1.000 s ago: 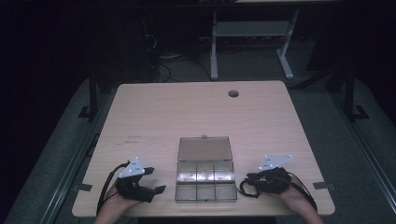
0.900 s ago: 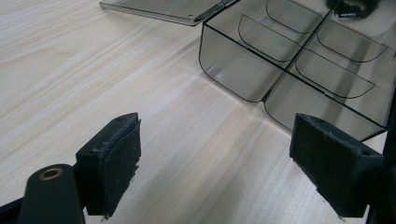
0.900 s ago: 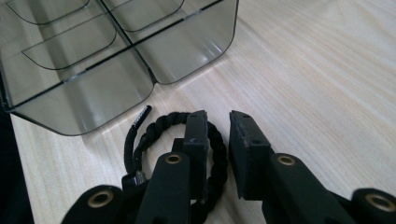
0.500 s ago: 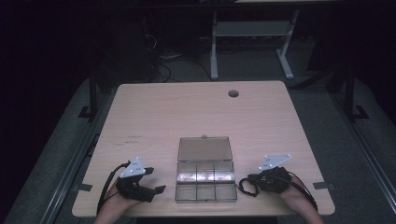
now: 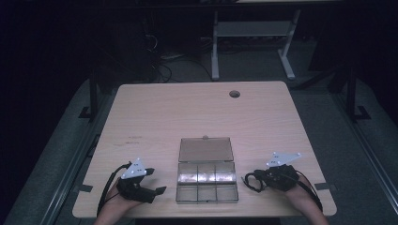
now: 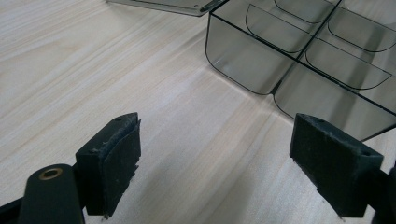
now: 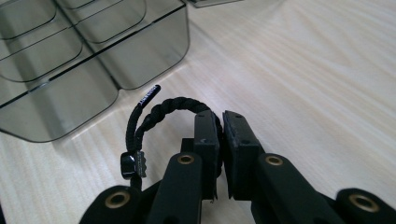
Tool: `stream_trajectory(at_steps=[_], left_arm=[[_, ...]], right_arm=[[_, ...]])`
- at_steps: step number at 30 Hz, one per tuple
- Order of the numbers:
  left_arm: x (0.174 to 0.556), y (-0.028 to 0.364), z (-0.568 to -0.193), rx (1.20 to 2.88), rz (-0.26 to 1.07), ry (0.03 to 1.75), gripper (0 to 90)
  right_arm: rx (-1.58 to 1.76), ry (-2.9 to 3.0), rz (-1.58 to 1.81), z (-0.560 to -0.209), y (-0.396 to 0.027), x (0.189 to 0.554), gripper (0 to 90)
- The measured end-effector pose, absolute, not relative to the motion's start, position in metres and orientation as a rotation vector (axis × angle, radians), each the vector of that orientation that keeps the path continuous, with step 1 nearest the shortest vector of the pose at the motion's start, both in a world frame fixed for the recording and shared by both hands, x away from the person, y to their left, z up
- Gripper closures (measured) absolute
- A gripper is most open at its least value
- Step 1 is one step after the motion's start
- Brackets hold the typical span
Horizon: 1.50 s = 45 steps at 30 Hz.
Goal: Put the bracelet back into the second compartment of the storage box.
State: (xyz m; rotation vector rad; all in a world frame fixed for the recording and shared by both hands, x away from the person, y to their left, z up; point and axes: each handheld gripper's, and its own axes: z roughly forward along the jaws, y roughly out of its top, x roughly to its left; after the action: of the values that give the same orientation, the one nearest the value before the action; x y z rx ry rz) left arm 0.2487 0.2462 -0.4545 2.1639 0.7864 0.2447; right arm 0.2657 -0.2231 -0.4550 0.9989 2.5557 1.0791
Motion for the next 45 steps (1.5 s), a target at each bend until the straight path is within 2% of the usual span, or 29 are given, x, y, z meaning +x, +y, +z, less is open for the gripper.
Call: stream_trajectory(at_steps=[19,45], left_arm=[[0.249,0.246,-0.455,2.179,0.254,0.787,16.1],[0.248,0.246,-0.454,2.173,0.259,0.791,16.1]], right_arm=[[1.03,2.464,1.2,-0.433,-0.234,0.271,83.9],[0.954,2.407,1.339,-0.395,-0.199,0.3,83.9]])
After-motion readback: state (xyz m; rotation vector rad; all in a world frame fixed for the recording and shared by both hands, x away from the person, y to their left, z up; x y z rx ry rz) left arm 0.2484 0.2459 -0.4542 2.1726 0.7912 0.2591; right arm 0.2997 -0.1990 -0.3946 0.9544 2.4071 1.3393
